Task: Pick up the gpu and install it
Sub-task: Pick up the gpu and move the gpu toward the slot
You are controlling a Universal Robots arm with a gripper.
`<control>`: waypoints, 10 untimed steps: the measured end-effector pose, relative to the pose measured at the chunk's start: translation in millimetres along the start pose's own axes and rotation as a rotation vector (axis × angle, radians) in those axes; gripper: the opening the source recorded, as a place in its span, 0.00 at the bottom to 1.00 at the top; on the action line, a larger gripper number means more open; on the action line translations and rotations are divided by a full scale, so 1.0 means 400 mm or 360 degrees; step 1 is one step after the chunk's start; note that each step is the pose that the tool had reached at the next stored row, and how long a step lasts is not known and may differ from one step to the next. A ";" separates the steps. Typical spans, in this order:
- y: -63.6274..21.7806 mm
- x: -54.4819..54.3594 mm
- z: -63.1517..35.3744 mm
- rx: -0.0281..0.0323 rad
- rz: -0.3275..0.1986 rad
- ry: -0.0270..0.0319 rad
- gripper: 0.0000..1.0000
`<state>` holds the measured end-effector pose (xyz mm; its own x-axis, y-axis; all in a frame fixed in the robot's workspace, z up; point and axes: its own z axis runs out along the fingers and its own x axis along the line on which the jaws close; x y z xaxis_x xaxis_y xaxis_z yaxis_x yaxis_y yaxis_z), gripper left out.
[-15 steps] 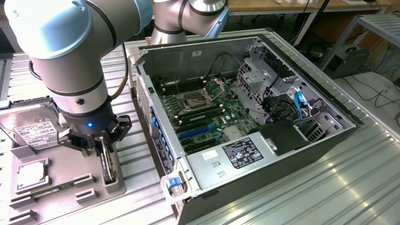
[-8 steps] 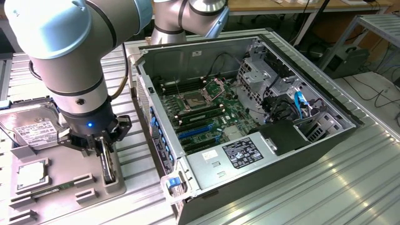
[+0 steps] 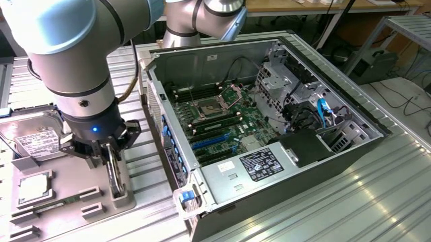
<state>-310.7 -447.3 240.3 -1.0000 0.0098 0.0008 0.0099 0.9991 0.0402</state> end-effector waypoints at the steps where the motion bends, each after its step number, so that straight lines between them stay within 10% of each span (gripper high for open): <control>1: 0.000 0.000 -0.007 -0.00009 0.0000 0.00000 0.30; 10: 0.003 0.000 -0.073 -0.00028 0.0000 0.00000 0.30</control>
<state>-310.7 -447.3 269.4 -1.0000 0.0098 0.0008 0.0098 0.9991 0.0419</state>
